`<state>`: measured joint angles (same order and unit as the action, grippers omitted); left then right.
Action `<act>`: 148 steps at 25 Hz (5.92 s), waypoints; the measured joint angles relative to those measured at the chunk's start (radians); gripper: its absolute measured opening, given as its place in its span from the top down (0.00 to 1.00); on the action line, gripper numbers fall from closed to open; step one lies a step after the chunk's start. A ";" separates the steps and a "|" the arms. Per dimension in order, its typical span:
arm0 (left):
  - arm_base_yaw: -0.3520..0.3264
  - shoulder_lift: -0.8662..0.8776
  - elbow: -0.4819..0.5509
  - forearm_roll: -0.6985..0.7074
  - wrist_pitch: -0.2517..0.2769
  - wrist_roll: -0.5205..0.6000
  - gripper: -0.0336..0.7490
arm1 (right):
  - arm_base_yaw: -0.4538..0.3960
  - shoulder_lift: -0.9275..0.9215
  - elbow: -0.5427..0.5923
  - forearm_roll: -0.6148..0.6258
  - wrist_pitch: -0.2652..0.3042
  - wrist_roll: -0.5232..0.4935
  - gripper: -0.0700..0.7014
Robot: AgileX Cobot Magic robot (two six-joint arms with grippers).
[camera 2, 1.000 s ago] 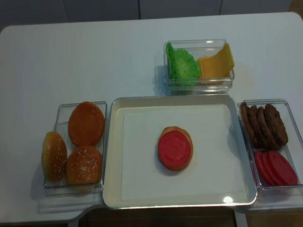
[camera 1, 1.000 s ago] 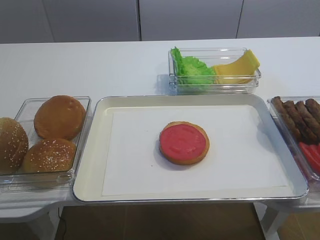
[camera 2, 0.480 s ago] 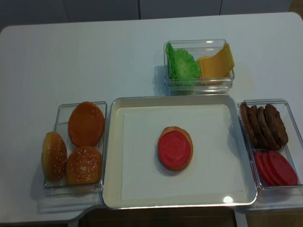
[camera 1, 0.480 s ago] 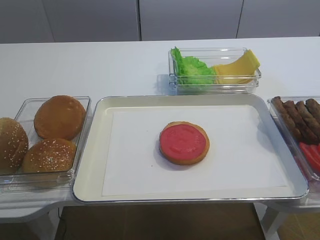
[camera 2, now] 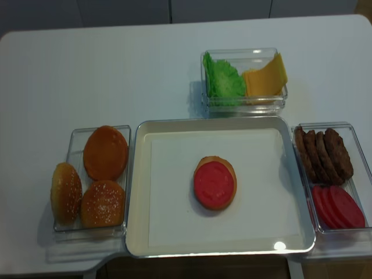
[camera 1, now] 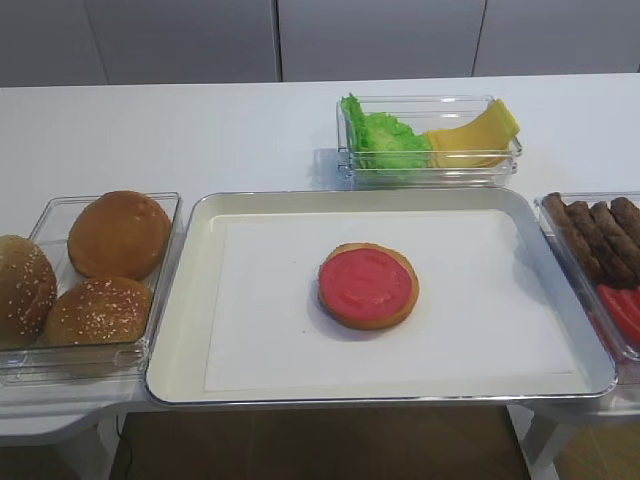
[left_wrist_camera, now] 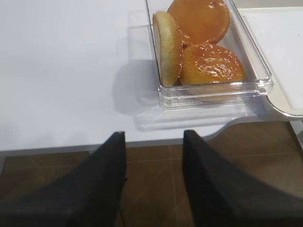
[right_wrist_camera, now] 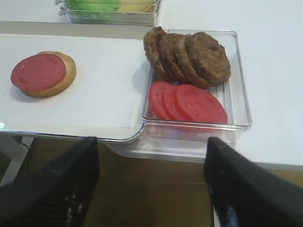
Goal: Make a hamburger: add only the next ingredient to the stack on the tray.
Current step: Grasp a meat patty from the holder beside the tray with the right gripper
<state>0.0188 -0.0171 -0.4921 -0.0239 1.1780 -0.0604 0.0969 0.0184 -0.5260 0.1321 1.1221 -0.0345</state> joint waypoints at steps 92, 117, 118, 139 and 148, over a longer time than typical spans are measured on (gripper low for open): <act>0.000 0.000 0.000 0.000 0.000 0.000 0.58 | 0.249 1.630 -0.682 -0.377 -0.123 0.293 0.80; 0.000 0.000 0.000 0.000 0.000 0.000 0.58 | 0.249 1.558 -0.682 -0.364 -0.097 0.300 0.54; 0.000 0.000 0.000 0.000 0.000 0.000 0.58 | 0.249 1.565 -0.682 -0.362 -0.097 0.298 0.48; 0.000 0.000 0.000 0.000 0.000 0.000 0.58 | 0.249 1.614 -0.682 -0.379 -0.117 0.298 0.64; 0.000 0.000 0.000 0.000 0.000 0.000 0.58 | 0.249 1.633 -0.682 -0.387 -0.114 0.312 0.68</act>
<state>0.0188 -0.0171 -0.4921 -0.0239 1.1780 -0.0604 0.3463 1.6511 -1.2083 -0.2549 1.0076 0.2777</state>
